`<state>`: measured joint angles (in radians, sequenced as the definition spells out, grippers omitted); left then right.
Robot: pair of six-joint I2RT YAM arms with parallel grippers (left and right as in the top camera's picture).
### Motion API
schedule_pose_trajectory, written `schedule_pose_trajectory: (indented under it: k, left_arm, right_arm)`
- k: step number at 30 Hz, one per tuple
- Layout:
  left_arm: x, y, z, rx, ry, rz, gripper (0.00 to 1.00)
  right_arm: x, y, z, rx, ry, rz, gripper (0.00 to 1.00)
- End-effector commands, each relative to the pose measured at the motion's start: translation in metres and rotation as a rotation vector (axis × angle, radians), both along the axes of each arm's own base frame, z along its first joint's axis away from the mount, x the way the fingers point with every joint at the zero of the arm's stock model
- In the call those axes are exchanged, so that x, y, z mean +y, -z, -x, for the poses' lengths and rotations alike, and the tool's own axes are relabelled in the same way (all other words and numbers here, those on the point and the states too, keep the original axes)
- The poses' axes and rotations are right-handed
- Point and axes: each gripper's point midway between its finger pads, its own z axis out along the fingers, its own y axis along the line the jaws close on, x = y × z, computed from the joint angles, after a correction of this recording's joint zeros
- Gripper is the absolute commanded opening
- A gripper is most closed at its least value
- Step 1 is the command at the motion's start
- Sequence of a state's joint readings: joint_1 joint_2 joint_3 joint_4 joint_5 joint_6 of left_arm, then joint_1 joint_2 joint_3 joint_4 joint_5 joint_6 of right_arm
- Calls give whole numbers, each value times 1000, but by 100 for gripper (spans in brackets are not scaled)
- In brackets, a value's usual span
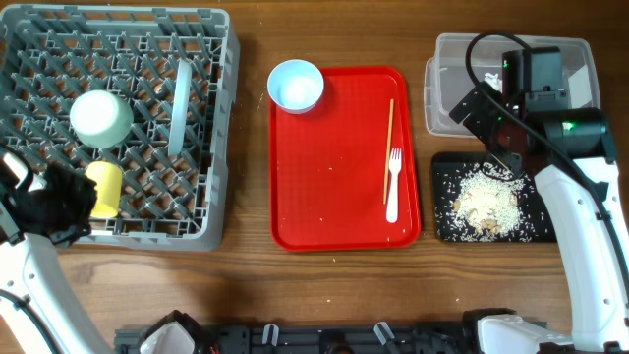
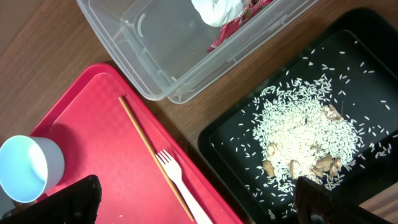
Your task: Sort waste into correct bins and load items into the dishwasher rack
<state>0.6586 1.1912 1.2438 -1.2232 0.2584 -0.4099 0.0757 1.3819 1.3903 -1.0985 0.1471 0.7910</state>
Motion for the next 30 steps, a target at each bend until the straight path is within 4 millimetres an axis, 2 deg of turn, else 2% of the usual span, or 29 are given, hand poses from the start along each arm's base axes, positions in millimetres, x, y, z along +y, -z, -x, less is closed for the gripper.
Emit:
schedule_pose_trajectory:
  k: [1,4,10,13,17,21,26,30]
  left_arm:
    - [11,25,18,98,-132,5,4]
    - [17,50,20,123,-199,9,4]
    - [28,76,15,125,-247,-5,4]
    - [38,80,5,110,-268,-18,4]
    - [57,81,-25,19,-258,-53,4]
    - [62,87,-45,-33,-229,-34,4]
    - [73,103,-60,-38,-229,-36,4]
    - [78,100,-67,-67,-229,-55,4]
  right_arm:
    - [-3,-2,-1,-4,5,17,100]
    - [-3,-2,-1,-4,4,17,100]
    - [-3,-2,-1,-4,5,17,100]
    - [-3,-2,-1,-4,5,17,100]
    - [-3,-2,-1,-4,5,17,100]
    - [-3,-2,-1,-4,5,17,100]
    - [-3,-2,-1,-4,4,17,100]
    - [-3,-2,-1,-4,5,17,100]
